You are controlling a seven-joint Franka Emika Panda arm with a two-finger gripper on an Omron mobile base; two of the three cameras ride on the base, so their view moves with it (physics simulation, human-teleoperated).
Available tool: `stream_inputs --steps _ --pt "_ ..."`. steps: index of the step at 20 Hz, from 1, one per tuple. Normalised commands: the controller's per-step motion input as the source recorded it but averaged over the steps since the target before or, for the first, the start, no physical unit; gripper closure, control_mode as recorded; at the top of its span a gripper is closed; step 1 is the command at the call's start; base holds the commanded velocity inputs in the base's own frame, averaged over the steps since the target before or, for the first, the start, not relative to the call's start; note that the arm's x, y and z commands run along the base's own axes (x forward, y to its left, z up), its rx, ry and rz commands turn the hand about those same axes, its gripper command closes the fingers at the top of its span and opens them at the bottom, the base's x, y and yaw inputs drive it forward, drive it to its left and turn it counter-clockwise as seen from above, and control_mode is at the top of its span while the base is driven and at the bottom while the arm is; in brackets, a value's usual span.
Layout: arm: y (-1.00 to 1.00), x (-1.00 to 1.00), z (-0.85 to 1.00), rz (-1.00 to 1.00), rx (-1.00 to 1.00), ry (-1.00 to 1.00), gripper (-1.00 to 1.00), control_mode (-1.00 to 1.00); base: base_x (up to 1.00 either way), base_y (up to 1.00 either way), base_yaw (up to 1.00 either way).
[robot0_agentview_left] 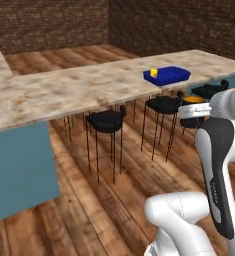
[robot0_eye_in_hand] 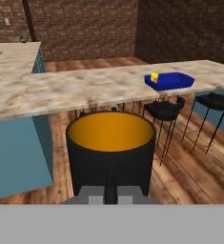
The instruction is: There is a tray on the dining counter. Grab the cup, mug, and pitcher and place them on the tray. The pitcher may be placed next to the tray if it cannot fit the tray.
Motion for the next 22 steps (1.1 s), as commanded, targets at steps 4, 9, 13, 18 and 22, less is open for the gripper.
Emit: stream_inputs --steps 4,9,13,18,22 --pt "0.00 0.00 0.00 0.00 0.00 0.00 1.00 1.00 0.65 -0.75 0.42" --pt "0.00 0.00 0.00 0.00 0.00 0.00 1.00 1.00 0.53 -0.91 0.34" --pt "0.00 0.00 0.00 0.00 0.00 0.00 1.00 1.00 0.49 -0.99 0.22" --pt "0.00 0.00 0.00 0.00 0.00 0.00 1.00 1.00 0.51 -0.91 0.19" --pt "0.00 0.00 0.00 0.00 0.00 0.00 1.00 1.00 0.59 -0.63 0.14"
